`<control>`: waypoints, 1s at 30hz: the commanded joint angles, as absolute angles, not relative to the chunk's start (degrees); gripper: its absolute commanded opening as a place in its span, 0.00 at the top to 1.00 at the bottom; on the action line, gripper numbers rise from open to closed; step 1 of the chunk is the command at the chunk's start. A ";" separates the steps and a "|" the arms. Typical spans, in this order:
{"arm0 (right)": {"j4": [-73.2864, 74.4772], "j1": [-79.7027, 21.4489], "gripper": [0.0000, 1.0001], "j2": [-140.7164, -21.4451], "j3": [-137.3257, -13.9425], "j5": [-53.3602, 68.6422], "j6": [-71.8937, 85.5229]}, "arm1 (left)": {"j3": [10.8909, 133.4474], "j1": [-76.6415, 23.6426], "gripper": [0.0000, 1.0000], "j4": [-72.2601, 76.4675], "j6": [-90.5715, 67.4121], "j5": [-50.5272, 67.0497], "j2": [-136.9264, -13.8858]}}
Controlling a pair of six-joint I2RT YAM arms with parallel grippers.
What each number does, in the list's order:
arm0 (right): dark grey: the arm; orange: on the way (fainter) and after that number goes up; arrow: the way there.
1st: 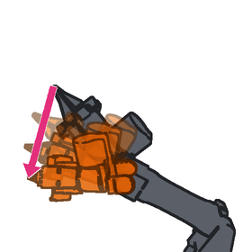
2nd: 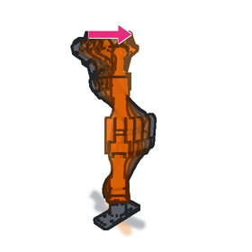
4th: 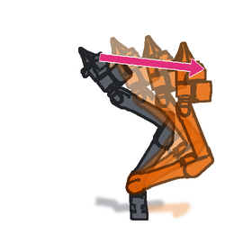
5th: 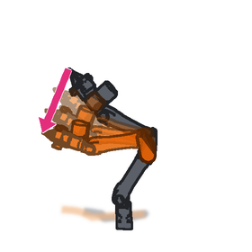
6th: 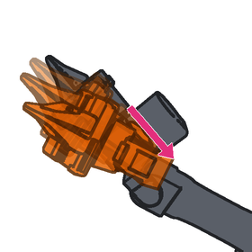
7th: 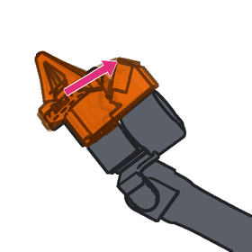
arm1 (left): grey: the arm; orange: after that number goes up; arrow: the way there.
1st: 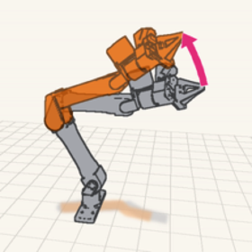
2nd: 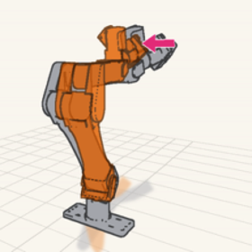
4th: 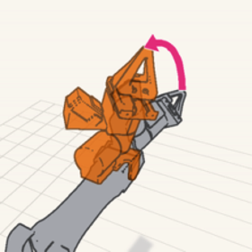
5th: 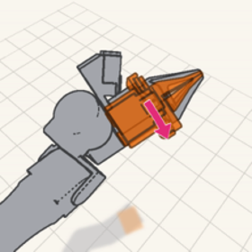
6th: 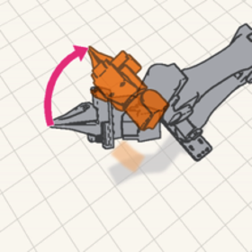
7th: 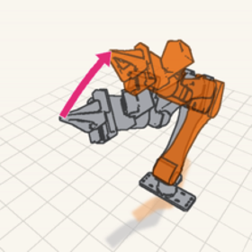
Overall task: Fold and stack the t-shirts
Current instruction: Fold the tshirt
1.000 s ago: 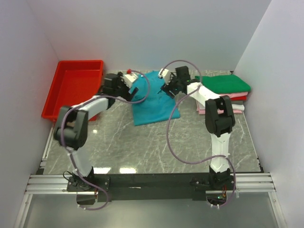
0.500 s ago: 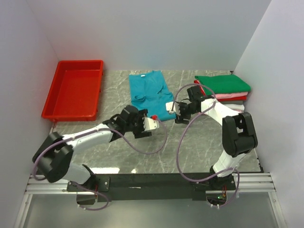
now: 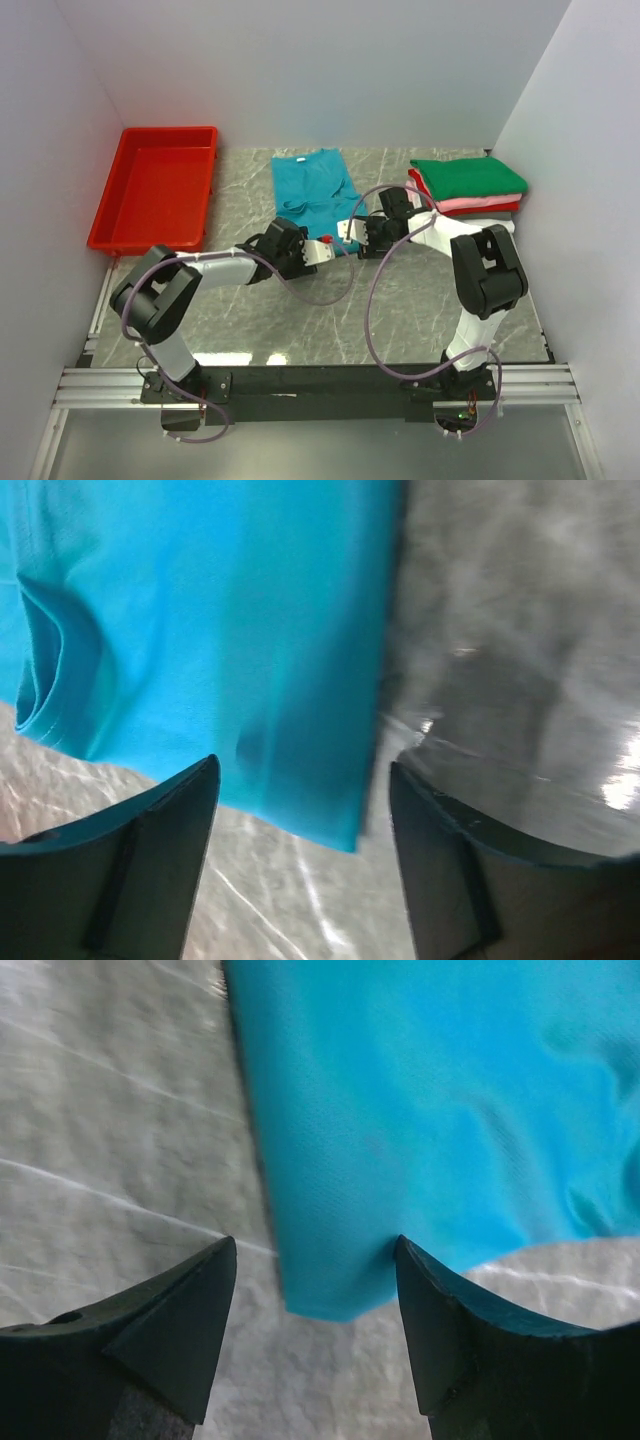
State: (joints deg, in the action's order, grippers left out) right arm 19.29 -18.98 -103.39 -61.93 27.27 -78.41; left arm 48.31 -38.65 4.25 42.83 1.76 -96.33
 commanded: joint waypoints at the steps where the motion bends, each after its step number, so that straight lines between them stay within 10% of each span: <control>1: 18.37 -19.86 0.29 -104.59 -64.60 24.36 -78.75 | 50.80 -37.18 0.28 5.10 43.50 0.97 -98.78; 9: 18.89 -21.27 0.43 -109.68 -69.86 20.83 -75.68 | 51.85 -36.30 0.63 5.62 43.24 0.18 -102.21; 12: 22.14 -21.45 0.82 -110.13 -71.37 21.61 -75.85 | 51.94 -36.21 0.99 5.19 42.89 0.18 -102.39; 14: 24.85 -21.45 1.00 -108.99 -70.84 22.67 -76.55 | 51.77 -36.47 0.99 3.61 42.63 2.01 -100.82; 30: 55.72 -19.60 1.00 -63.65 -35.17 31.73 -86.31 | 44.56 -66.08 1.00 -23.82 24.98 24.08 -80.96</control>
State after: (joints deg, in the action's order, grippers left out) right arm 48.45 -19.92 -70.19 -38.28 29.98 -84.62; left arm 46.02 -61.08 -18.85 32.67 18.65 -83.33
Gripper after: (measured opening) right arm 0.024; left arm 0.025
